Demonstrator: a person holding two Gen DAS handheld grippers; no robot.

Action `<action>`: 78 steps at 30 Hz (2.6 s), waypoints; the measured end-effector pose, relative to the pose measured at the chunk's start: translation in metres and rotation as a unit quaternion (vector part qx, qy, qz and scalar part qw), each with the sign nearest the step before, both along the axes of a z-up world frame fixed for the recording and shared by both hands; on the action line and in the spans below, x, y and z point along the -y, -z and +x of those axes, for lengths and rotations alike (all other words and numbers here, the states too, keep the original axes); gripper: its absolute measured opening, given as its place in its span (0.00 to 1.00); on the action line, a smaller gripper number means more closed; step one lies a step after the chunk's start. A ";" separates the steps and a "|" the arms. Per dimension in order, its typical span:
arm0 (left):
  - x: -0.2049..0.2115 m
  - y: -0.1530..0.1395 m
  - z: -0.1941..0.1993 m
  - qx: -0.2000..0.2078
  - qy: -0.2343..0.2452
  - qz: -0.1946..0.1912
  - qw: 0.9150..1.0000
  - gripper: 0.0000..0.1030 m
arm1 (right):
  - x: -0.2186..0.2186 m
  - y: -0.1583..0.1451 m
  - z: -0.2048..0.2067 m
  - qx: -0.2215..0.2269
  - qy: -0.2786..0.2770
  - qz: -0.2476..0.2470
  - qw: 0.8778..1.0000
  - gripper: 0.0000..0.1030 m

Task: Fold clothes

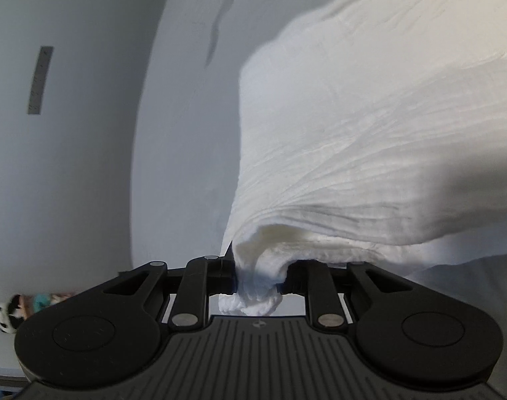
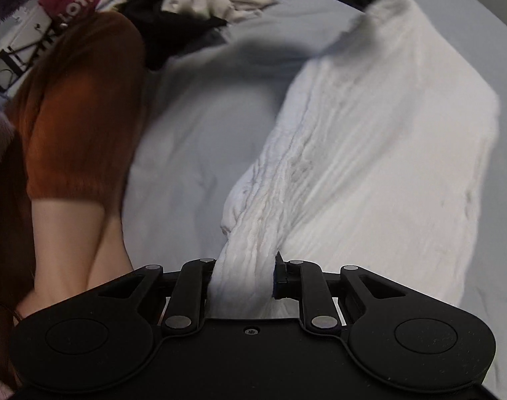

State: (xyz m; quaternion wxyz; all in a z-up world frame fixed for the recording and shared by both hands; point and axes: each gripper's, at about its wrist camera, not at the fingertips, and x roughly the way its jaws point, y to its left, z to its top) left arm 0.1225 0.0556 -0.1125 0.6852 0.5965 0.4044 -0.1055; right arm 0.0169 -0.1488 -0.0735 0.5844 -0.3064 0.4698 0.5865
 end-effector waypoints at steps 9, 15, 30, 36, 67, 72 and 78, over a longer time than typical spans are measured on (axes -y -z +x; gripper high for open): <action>-0.021 0.005 -0.036 -0.028 0.002 -0.043 0.999 0.50 | 0.000 -0.013 0.036 -0.022 0.000 -0.004 1.000 0.40; -0.013 -0.042 -0.068 -0.037 0.006 -0.097 0.995 0.52 | 0.006 -0.029 0.035 0.000 0.005 0.015 1.000 0.51; 0.139 -0.061 -0.217 -0.092 0.206 -0.182 0.957 0.69 | 0.067 -0.017 -0.012 0.218 -0.084 -0.067 0.970 0.74; 0.184 -0.015 -0.214 -0.098 0.164 -0.214 0.958 0.69 | 0.072 0.006 -0.016 0.225 -0.096 -0.054 0.968 0.74; 0.209 0.018 -0.163 -0.062 0.039 -0.275 0.959 0.69 | 0.050 0.058 0.026 0.244 -0.073 -0.032 0.966 0.49; 0.211 0.016 -0.153 -0.050 0.030 -0.301 0.952 0.70 | 0.043 0.043 0.051 0.227 -0.022 -0.026 0.973 0.28; 0.217 0.037 -0.136 -0.028 0.008 -0.281 0.959 0.70 | 0.042 0.033 0.068 0.202 -0.006 -0.018 0.979 0.26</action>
